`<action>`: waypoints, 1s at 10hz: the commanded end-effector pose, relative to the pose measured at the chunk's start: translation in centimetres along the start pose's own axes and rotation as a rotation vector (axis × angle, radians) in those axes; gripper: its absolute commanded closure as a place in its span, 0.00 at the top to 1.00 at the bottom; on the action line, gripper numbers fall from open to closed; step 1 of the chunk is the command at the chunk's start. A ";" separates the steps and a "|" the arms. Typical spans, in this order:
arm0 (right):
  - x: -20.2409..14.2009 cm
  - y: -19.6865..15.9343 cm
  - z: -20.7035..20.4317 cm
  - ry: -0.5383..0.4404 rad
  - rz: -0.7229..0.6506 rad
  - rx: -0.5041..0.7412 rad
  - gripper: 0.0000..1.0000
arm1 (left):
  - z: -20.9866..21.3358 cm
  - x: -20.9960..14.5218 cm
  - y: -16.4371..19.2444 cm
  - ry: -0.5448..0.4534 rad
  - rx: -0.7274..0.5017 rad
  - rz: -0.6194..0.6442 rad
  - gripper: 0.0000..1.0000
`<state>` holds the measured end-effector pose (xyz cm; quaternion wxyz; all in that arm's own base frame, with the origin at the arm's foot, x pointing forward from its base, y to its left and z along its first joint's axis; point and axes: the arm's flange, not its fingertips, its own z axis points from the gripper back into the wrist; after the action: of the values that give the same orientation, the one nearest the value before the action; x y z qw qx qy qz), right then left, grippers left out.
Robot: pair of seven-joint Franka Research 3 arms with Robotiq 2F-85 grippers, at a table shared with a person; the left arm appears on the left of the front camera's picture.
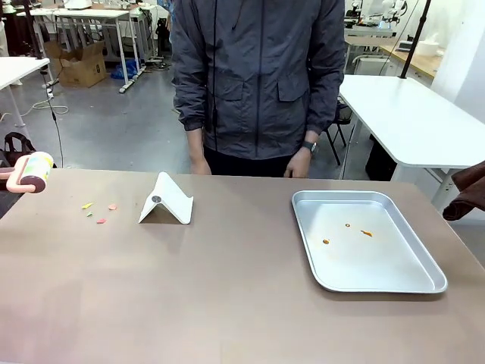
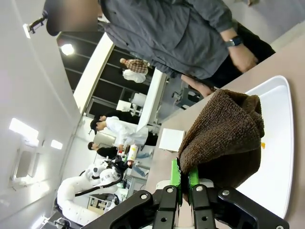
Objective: Clean the surface of the table.
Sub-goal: If a person points to the right, clean the right side of the table with your right hand, and if they point to the left, clean the left side with your left hand.
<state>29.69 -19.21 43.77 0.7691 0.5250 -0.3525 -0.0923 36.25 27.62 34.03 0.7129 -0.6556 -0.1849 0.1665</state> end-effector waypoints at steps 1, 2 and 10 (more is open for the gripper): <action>0.1 0.5 0.2 -0.001 -0.007 0.008 0.00 | 0.3 -0.3 -0.1 0.008 -0.012 -0.018 0.00; 0.1 0.5 0.2 -0.001 -0.007 0.008 0.00 | 0.3 -0.3 -0.1 0.008 -0.012 -0.018 0.00; 0.1 0.5 0.2 -0.001 -0.007 0.008 0.00 | 0.3 -0.3 -0.1 0.008 -0.012 -0.018 0.00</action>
<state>29.63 -19.26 43.78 0.7688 0.5252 -0.3528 -0.0927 36.25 27.62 34.03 0.7129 -0.6556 -0.1849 0.1665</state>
